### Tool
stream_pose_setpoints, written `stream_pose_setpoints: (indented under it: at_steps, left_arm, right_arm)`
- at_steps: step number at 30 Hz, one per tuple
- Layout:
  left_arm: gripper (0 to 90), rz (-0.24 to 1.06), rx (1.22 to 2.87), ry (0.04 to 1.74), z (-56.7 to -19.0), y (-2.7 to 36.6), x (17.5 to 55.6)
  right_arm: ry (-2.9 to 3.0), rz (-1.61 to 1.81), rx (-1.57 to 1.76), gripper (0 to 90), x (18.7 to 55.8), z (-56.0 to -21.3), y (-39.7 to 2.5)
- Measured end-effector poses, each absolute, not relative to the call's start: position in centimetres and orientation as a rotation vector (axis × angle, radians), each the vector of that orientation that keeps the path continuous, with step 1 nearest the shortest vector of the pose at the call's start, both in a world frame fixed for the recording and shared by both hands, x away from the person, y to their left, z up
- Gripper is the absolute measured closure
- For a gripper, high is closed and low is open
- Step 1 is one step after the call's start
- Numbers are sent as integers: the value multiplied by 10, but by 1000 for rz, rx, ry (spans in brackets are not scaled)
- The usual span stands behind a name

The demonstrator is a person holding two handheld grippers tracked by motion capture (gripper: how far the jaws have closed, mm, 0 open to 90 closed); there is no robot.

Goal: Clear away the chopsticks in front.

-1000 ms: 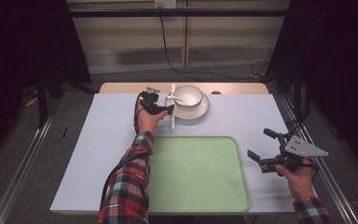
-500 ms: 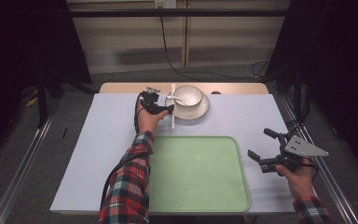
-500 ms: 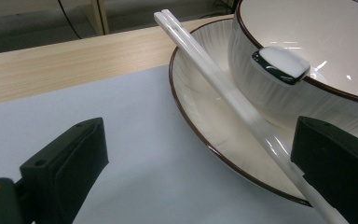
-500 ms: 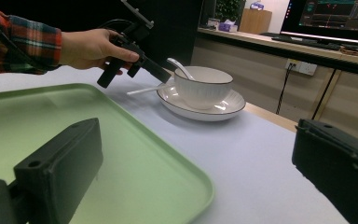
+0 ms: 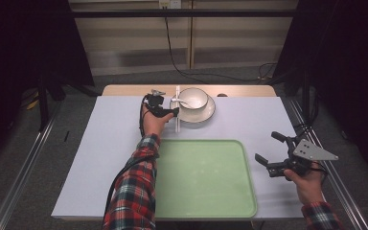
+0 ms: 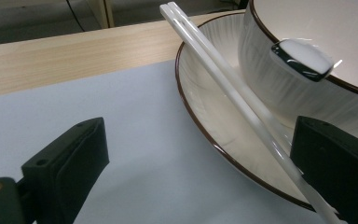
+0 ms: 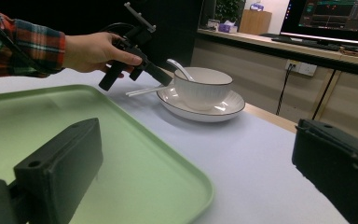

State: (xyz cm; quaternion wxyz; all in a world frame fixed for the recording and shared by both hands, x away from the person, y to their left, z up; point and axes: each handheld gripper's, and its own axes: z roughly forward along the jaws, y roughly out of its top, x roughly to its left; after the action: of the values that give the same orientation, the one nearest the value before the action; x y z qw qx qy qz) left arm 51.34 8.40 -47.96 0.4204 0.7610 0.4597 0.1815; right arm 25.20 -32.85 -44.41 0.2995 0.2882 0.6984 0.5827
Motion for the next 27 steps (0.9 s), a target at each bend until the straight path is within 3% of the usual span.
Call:
stream_pose_setpoints:
  at_steps: [14,27]
  left_arm:
    - [98,474,1892,1184,-481,85,515]
    - [260,460,1887,1199,-484,82,516]
  right_arm:
    - [1853,1546,764,10,252,-444,-328]
    - [1850,1552,768,12,253,-445,-329]
